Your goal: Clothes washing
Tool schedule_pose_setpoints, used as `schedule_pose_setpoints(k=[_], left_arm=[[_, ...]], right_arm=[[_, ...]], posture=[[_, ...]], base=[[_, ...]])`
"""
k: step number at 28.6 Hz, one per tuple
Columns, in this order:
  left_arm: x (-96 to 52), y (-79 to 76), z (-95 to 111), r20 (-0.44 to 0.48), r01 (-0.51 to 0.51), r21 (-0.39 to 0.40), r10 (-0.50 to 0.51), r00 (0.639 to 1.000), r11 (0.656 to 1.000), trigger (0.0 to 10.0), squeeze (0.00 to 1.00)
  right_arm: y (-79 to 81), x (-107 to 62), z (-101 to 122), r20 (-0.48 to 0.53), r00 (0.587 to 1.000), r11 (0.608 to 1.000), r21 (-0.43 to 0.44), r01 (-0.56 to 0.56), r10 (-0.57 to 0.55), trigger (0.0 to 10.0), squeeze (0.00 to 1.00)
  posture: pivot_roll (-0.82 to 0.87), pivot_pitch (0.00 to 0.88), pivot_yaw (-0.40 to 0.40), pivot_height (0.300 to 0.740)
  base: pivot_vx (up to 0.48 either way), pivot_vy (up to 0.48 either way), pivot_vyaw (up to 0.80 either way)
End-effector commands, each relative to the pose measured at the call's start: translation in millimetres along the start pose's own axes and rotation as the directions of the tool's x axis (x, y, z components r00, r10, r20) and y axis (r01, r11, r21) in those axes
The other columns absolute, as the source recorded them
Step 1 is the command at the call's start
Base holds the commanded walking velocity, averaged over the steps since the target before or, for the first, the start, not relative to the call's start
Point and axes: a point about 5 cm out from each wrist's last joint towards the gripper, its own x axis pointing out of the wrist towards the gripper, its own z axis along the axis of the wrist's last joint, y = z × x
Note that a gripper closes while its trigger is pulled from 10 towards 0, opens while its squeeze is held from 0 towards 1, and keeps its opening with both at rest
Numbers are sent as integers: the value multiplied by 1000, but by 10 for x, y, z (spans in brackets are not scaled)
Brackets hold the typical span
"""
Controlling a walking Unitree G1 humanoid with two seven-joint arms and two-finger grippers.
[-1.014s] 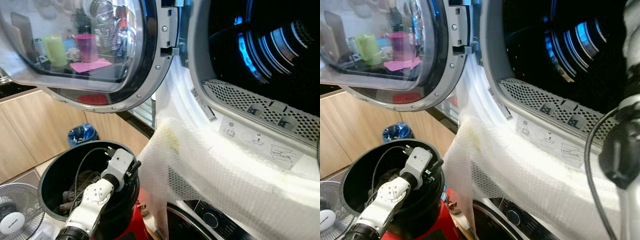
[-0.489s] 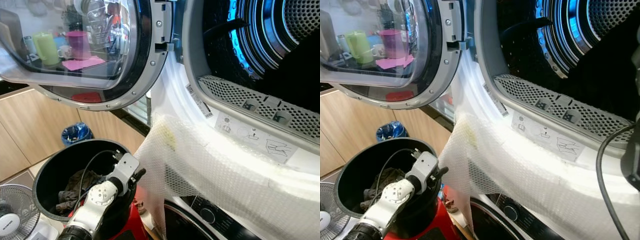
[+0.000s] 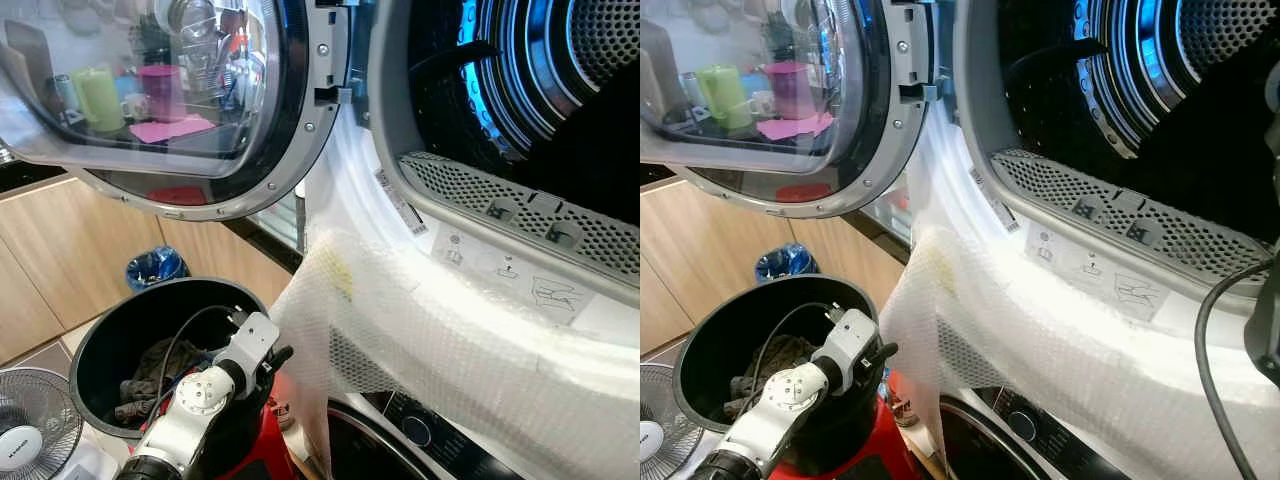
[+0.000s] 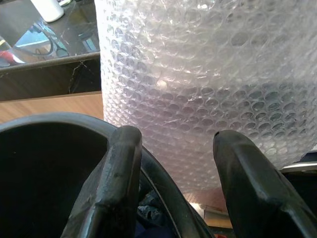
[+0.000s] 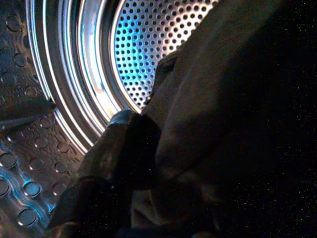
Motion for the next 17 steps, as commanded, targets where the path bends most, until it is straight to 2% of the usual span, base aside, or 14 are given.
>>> schedule_pose_setpoints(k=[1,8,13,17], left_arm=[[-14,-11,-12,-8,9,2,-9,1000,1000,10000,0],[-25,10,-1,-11,11,1,-11,1000,1000,10000,0],[-31,5,-6,-15,17,0,-17,1000,1000,10000,0],[-31,-6,-6,-19,27,-2,-27,999,1000,10000,0]], right_arm=[[-27,-17,222,75,997,1000,7,9,-10,10000,1000],[-97,-33,318,115,993,1000,0,21,-21,10000,1000],[-67,-35,296,114,993,1000,-19,-11,13,10000,1000],[-172,-36,219,119,992,982,-177,69,-48,10000,1000]], posture=[[153,0,-9,740],[153,0,-7,740],[149,0,-6,740],[145,0,-7,740]], base=[[0,0,0],[0,0,0],[0,0,0],[0,0,0]])
